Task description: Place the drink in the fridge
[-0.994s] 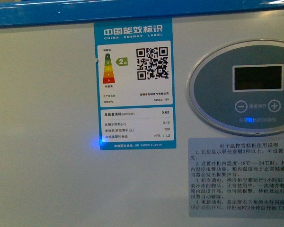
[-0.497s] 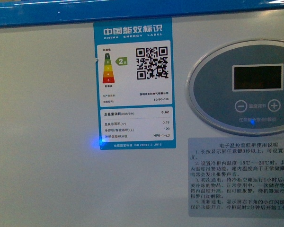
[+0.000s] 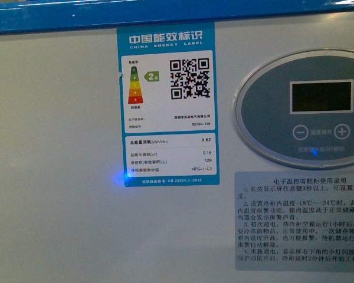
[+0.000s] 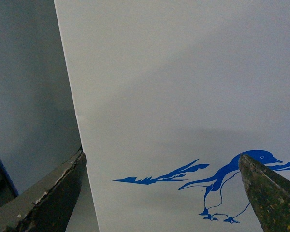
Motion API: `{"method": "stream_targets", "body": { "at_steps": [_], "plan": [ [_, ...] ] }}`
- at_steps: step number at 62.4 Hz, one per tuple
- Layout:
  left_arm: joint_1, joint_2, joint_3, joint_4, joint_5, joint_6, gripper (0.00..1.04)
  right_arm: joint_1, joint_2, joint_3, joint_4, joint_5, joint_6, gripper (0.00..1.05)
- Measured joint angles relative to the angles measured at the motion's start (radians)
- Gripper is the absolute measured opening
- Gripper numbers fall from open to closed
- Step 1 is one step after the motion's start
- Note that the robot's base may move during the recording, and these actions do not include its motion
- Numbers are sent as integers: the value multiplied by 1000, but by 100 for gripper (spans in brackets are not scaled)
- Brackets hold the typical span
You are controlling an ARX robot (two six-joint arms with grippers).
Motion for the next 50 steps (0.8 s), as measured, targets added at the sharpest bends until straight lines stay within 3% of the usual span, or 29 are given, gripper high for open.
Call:
{"method": "stream_targets", "body": {
  "at_steps": [50],
  "plan": [
    [0, 0, 0, 0, 0, 0, 97, 0, -1, -3, -1, 0, 0, 37]
  ]
}}
